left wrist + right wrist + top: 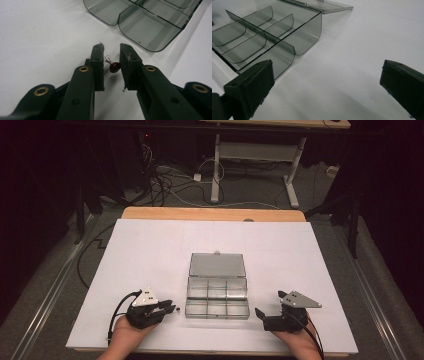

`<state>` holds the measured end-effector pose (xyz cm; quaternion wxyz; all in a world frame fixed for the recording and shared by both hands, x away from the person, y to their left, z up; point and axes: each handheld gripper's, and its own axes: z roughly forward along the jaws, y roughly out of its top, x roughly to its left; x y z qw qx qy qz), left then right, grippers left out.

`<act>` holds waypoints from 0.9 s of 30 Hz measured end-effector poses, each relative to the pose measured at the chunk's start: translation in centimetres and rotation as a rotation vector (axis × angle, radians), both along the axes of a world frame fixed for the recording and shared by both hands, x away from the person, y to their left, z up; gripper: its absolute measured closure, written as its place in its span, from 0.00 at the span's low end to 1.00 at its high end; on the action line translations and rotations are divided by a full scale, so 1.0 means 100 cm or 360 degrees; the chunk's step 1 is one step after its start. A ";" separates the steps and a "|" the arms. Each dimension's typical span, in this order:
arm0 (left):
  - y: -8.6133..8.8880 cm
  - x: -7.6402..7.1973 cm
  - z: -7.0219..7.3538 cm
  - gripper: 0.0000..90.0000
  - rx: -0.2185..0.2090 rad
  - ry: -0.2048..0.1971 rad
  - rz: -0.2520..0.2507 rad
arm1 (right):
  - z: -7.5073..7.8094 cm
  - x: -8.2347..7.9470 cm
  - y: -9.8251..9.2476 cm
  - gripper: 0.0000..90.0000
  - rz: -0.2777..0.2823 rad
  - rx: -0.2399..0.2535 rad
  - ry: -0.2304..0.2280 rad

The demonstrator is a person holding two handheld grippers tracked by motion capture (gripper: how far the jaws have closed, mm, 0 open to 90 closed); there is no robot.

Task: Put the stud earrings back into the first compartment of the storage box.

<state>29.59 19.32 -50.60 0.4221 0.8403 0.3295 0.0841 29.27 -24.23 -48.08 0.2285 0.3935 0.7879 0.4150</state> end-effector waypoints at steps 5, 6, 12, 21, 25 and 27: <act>0.002 0.000 0.000 0.80 -0.0018 0.0011 0.0002 | 0.001 0.000 0.001 0.00 -0.0006 -0.0038 -0.0006; 0.002 0.000 0.000 0.80 -0.0024 0.0015 0.0005 | 0.001 -0.001 0.001 0.00 -0.0011 -0.0045 -0.0009; 0.005 0.000 0.002 0.80 -0.0043 0.0015 0.0010 | 0.000 0.000 -0.001 0.00 -0.0026 -0.0060 0.0006; 0.009 -0.001 0.009 0.80 -0.0098 -0.0009 0.0020 | -0.001 0.001 -0.003 0.00 -0.0030 -0.0036 0.0030; 0.008 0.000 0.013 0.80 -0.0113 -0.0023 0.0014 | -0.001 0.001 -0.003 0.00 -0.0029 -0.0032 0.0033; 0.006 0.001 0.015 0.80 -0.0117 -0.0029 0.0012 | -0.001 0.001 -0.003 0.00 -0.0034 -0.0031 0.0040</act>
